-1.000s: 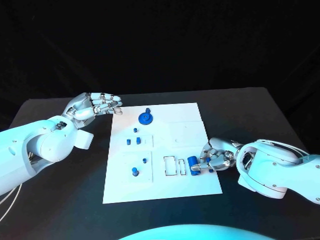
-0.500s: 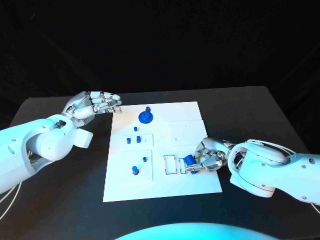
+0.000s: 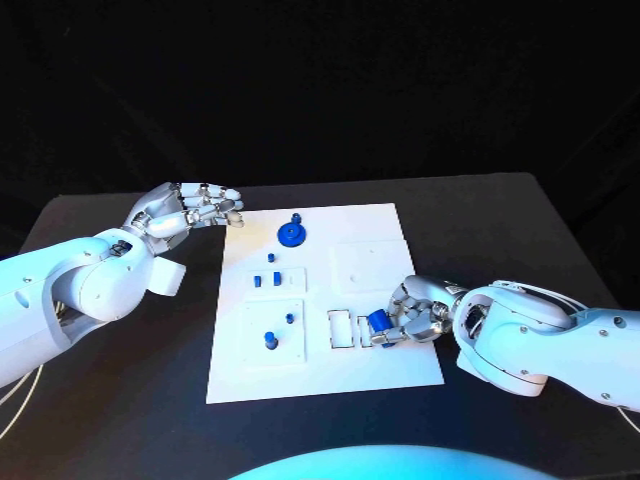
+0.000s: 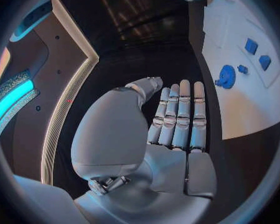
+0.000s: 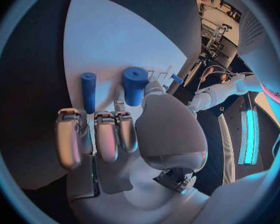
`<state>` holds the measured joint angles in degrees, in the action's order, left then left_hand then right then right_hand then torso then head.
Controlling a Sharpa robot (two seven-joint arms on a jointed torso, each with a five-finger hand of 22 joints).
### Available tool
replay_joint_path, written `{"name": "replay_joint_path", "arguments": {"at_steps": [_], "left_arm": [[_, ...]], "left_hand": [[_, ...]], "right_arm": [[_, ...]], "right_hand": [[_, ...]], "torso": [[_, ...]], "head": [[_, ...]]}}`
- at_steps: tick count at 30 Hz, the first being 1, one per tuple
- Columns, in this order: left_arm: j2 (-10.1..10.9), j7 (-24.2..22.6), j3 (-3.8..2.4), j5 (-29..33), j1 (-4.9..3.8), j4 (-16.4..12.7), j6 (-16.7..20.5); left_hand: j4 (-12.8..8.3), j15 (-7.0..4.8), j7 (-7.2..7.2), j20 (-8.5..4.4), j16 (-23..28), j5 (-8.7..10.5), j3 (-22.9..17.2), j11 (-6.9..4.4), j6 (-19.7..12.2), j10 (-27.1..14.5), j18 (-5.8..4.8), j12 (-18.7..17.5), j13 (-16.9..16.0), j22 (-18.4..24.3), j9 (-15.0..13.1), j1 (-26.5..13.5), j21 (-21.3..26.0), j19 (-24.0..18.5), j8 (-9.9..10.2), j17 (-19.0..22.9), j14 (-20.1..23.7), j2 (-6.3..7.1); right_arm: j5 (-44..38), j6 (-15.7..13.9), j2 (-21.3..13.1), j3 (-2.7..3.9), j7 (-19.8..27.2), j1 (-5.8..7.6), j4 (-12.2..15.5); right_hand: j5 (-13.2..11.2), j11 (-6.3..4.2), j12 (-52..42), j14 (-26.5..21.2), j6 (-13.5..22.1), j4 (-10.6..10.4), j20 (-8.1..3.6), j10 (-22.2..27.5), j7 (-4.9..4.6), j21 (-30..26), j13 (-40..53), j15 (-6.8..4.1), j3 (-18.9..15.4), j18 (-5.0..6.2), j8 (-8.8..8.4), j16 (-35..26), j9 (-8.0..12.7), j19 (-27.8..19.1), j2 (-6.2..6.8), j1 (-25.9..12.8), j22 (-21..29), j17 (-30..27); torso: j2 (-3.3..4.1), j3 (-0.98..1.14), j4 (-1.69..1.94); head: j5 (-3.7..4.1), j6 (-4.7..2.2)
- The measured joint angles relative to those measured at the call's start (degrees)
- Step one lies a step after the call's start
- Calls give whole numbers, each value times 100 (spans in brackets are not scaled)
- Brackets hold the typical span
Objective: Assemble the parts on the task board
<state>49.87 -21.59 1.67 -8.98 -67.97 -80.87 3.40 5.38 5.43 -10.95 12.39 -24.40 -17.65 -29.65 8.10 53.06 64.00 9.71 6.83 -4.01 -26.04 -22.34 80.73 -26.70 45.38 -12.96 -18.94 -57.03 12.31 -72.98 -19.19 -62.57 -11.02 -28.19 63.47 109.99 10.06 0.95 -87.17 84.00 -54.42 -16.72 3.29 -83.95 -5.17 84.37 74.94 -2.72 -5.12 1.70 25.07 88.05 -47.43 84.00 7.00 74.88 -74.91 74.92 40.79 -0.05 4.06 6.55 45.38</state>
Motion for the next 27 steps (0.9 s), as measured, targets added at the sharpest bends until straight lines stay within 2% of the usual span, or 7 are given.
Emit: {"name": "replay_joint_path", "arguments": {"at_steps": [1,3,4,6,7,16,27], "left_arm": [[0,1,0,0,0,0,0],[-2,1,0,0,0,0,0],[-2,2,0,0,0,0,-1],[-6,3,0,0,0,1,-1],[-8,3,0,0,0,1,-1],[-22,12,0,0,0,3,-2],[-27,19,0,0,0,-1,-8]], "left_hand": [[0,0,0,0,0,0,0,0,0,0,0,0,0,0,0,0,0,0,0,0,0,0],[0,0,0,0,0,0,0,0,0,0,0,0,0,0,0,0,0,0,0,0,0,0],[0,0,0,0,0,0,0,0,0,0,0,0,0,0,0,0,0,0,0,0,0,0],[0,0,0,0,24,0,0,0,0,0,0,-20,0,4,0,0,0,0,0,-3,0,0],[0,0,0,0,29,0,0,0,0,0,0,-22,0,6,0,0,-1,0,0,-6,0,0],[0,0,0,-1,29,0,0,0,0,0,0,-22,1,6,0,0,-2,0,0,-10,0,0],[0,22,0,-1,29,0,0,0,0,0,0,-22,1,13,0,0,19,-1,0,-11,22,0]], "right_arm": [[82,-32,-19,-3,6,6,14],[219,-77,-53,-13,16,35,33],[297,-99,-72,-19,20,58,43],[483,-148,-109,-27,30,123,70],[567,-170,-122,-31,33,153,79],[1415,-311,-82,-49,218,319,277],[1797,-325,336,-49,289,231,221]], "right_hand": [[2,0,20,-12,-8,0,0,0,8,0,0,-21,0,0,-5,0,37,0,-13,90,0,0],[18,0,20,3,-23,-12,-25,0,23,0,0,-37,12,1,-17,0,612,-17,-28,219,0,0],[24,0,20,3,-29,-19,-39,0,29,0,0,-38,20,1,-28,0,971,-3,-65,339,0,0],[25,-1,21,3,-39,-10,-42,-1,39,0,0,-38,75,1,-72,0,1989,0,-211,500,0,0],[25,-3,20,3,-40,6,-42,-3,40,0,-1,-38,92,1,-79,0,2144,0,-286,574,0,0],[25,-33,73,2,-80,35,-42,-30,0,0,-1,-40,166,1,-89,0,2210,0,-446,488,-4,-1],[22,-53,73,2,-80,3,-42,-9,-1,0,-1,-40,133,1,-87,0,2209,0,-511,251,-4,-1]], "torso": [[-1,-2,0],[-2,-3,1],[-2,-3,0],[-2,-3,-1],[-2,-3,-2],[3,-3,0],[7,-2,0]], "head": [[1,-1],[1,-2],[-9,-4],[-19,-8],[-24,-11],[-25,-23],[-56,3]]}}
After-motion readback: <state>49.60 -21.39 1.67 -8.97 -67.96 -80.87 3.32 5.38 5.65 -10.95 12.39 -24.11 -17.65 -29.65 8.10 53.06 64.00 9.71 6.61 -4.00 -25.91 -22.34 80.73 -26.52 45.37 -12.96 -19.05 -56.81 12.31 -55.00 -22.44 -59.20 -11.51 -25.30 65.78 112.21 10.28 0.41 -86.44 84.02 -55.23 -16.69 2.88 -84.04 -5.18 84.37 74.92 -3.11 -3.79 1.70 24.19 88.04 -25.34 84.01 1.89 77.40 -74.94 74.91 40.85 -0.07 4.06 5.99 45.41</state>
